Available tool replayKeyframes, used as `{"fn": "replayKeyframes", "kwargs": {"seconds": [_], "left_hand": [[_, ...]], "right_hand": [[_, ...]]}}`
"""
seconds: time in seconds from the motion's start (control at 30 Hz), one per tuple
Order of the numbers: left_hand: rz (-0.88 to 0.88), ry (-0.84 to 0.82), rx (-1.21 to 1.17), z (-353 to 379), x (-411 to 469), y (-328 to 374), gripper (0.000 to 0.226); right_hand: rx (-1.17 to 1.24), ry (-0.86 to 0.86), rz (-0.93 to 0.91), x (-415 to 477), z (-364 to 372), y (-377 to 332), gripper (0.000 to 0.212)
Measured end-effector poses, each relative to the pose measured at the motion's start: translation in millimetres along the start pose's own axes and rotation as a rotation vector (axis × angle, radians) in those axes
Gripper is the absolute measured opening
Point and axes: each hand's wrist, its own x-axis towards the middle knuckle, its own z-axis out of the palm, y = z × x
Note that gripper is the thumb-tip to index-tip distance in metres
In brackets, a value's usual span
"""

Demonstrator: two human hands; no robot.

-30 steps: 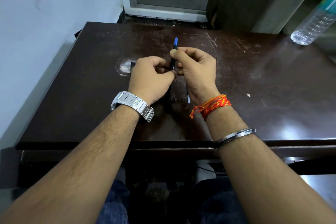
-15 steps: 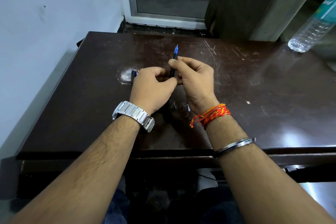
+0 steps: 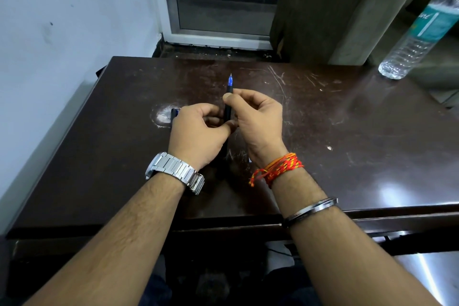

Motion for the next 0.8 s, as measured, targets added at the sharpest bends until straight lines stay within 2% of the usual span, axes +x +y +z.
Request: {"fn": "replayKeyframes", "kwargs": {"seconds": [0.17,0.47,0.8], "left_hand": [[0.005,0.045,-0.015,1.1,-0.7,-0.1,0.026],[0.014,-0.035,-0.019,1.6,-0.8,-0.9,0.009],[0.015,0.029,0.010,0.2,-1.3,1.8,0.009]], "right_hand": [[-0.002,0.006,0.000,0.8,0.7,0.7,0.012],[0.074,-0.053,0.075,-0.9,2.3,-3.6,0.013],[0.129,-0.029,0.083,-2.7,1.1,-4.5,0.014]]}}
